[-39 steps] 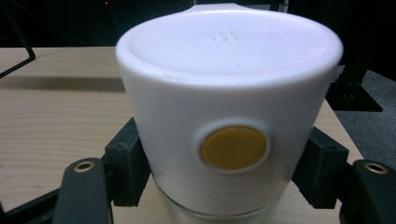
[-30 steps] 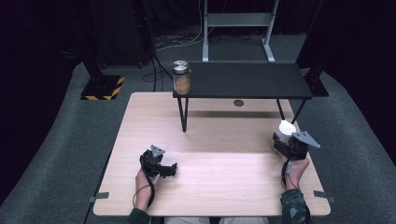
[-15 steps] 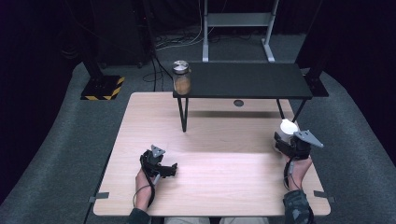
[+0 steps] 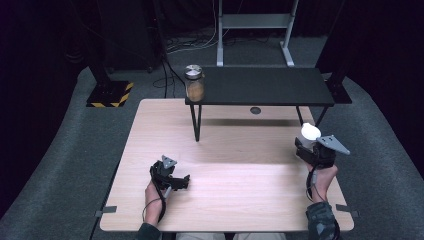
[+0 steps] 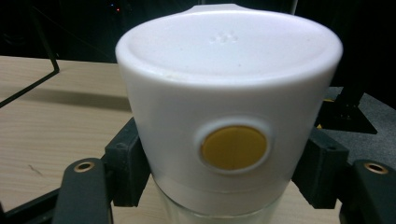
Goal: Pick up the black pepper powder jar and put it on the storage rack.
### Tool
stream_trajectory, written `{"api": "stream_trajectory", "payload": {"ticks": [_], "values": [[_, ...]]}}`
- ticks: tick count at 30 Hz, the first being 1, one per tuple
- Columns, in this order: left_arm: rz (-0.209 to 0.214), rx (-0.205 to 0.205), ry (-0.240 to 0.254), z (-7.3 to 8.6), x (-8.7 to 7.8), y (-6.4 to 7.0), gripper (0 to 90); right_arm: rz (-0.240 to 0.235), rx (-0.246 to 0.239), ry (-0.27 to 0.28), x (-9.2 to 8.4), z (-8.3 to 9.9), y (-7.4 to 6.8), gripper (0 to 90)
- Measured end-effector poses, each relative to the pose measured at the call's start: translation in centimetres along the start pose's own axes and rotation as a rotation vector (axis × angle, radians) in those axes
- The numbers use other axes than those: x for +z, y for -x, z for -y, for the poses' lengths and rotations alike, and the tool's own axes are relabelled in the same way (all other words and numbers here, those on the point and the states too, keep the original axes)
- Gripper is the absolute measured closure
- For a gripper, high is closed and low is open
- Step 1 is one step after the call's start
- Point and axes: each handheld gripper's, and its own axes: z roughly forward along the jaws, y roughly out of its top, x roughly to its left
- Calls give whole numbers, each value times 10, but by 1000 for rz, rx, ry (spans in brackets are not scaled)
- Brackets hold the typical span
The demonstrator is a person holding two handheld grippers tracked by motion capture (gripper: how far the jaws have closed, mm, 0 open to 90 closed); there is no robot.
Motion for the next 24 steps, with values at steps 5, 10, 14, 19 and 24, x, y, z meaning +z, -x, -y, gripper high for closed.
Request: {"api": "stream_trajectory", "payload": {"ticks": [5,10,14,19,24], "values": [[0,0,0,0,0,0,0,-6,-9,-1,-1,-6,-2,297],[0,0,0,0,0,0,0,-11,-14,1,-2,-11,-4,297],[0,0,0,0,0,0,0,-18,-23,-3,-2,-17,-4,297],[0,0,0,0,0,0,0,-28,-23,-3,-2,-23,-3,297],[0,0,0,0,0,0,0,-31,-34,-5,-3,-29,-3,297]]}}
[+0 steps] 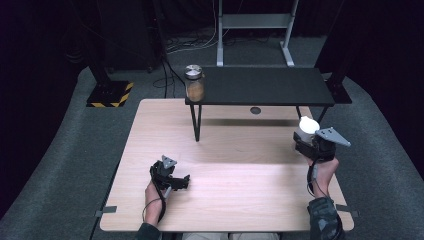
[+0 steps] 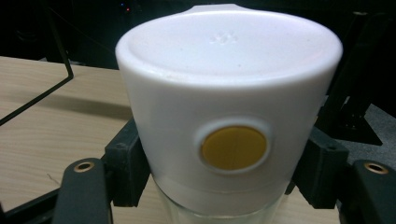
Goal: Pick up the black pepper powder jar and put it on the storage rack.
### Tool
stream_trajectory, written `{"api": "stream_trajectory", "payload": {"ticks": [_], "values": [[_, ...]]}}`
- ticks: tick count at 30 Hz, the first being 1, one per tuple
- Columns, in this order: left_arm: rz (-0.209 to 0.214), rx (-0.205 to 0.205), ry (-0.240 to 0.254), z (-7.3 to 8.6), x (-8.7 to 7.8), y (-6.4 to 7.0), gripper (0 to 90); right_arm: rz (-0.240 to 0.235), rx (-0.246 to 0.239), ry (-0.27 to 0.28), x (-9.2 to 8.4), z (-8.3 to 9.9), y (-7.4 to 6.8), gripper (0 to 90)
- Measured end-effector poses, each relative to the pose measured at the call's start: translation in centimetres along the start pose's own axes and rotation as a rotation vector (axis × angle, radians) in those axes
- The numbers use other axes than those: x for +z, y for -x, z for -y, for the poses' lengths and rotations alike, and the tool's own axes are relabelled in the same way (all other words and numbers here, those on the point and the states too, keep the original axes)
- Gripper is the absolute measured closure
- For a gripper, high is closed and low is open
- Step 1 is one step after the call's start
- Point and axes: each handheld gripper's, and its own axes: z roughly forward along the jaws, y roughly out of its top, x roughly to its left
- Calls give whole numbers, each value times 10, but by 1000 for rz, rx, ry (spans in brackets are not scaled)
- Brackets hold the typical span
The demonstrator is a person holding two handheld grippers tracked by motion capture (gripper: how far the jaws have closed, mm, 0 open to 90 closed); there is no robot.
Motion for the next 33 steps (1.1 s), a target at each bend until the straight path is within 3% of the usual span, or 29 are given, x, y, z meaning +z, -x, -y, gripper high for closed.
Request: {"api": "stream_trajectory", "payload": {"ticks": [33], "values": [[3,5,-2,0,0,0,2,-32,-28,15,-13,-32,-1,297]]}}
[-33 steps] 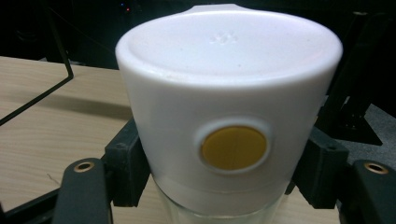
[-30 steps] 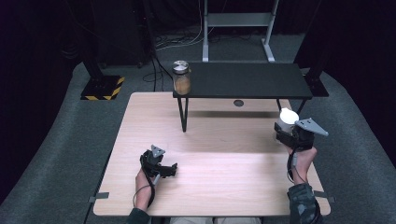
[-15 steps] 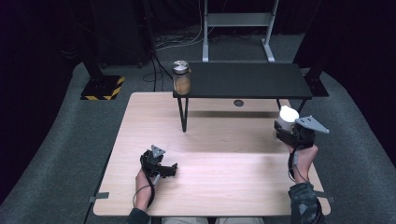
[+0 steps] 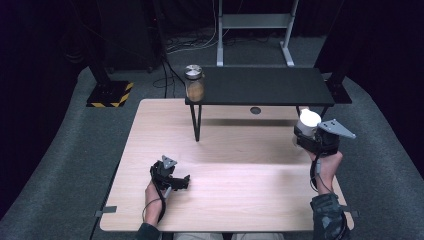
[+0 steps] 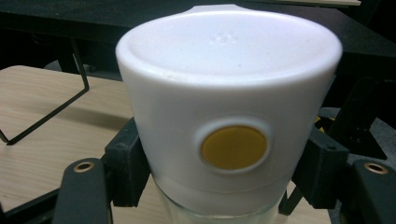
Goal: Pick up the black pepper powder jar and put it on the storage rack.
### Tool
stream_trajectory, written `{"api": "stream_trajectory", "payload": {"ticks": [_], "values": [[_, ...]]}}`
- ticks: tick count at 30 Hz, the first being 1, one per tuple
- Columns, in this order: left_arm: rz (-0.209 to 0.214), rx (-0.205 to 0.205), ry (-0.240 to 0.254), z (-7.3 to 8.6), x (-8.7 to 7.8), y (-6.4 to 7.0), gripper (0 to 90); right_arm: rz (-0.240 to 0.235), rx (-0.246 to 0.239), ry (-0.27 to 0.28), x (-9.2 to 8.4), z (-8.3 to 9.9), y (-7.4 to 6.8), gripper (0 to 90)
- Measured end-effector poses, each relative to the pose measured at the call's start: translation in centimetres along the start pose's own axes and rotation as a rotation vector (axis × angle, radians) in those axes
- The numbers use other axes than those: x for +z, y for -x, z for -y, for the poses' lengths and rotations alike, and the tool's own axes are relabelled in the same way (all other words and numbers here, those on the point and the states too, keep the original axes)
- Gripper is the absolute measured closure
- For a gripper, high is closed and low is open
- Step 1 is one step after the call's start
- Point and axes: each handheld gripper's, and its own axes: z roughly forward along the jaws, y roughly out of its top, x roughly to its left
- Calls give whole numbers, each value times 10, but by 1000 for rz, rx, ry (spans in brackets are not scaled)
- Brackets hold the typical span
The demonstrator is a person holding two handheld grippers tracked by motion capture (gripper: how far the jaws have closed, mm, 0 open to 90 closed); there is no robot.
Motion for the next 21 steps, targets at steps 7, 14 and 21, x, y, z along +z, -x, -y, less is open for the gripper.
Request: {"api": "stream_trajectory", "payload": {"ticks": [7,14,21], "values": [[0,1,0,0,0,0,2,-14,5,6,-2,-10,2,297],[0,0,0,0,0,0,2,-23,6,6,-1,-18,3,297],[0,0,0,0,0,0,2,-30,-3,7,1,-25,3,297]]}}
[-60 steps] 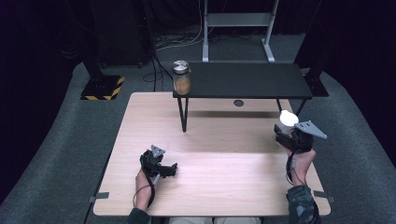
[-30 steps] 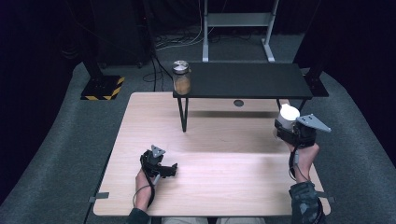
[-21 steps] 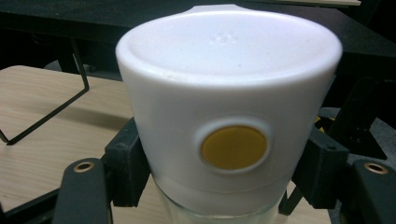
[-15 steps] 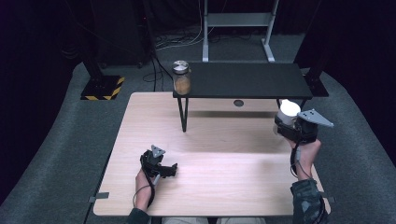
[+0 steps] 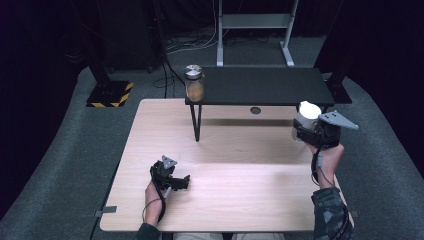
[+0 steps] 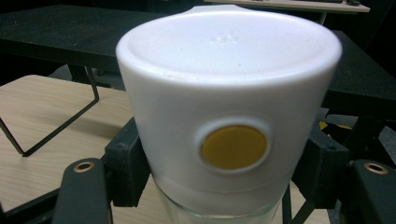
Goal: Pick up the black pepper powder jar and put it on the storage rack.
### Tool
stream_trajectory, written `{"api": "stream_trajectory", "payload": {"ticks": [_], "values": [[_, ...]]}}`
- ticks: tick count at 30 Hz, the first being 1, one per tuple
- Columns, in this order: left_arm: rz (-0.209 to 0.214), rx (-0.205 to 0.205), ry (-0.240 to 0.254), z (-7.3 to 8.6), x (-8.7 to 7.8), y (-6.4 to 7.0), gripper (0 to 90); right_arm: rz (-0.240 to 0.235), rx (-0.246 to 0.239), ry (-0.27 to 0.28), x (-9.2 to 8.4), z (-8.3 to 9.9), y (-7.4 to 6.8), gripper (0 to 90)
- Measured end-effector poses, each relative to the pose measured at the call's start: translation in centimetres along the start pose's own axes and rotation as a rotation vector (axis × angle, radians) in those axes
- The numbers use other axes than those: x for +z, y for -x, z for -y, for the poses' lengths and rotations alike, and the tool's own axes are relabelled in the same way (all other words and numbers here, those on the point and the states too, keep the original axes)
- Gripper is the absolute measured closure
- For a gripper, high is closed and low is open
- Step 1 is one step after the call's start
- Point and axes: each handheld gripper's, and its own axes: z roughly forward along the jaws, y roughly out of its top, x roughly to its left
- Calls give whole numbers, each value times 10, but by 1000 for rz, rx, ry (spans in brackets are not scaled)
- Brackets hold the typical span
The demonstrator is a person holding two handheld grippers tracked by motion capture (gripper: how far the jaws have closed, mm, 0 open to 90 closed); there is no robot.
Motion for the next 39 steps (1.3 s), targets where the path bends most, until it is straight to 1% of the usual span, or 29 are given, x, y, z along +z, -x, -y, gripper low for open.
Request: {"api": "stream_trajectory", "payload": {"ticks": [7,11,16,28,29,39], "values": [[0,0,0,0,0,0,2,-9,-14,7,1,-9,-2,297],[0,0,0,0,0,0,2,-18,-12,12,2,-12,-2,297],[0,0,0,0,0,0,2,-21,-17,6,3,-15,-2,297],[0,1,-2,0,0,0,2,-23,-20,7,4,-16,-2,297],[0,1,-2,0,0,0,2,-24,-33,11,3,-23,-4,297],[0,1,-2,0,0,0,2,-24,-33,11,3,-23,-4,297]]}}
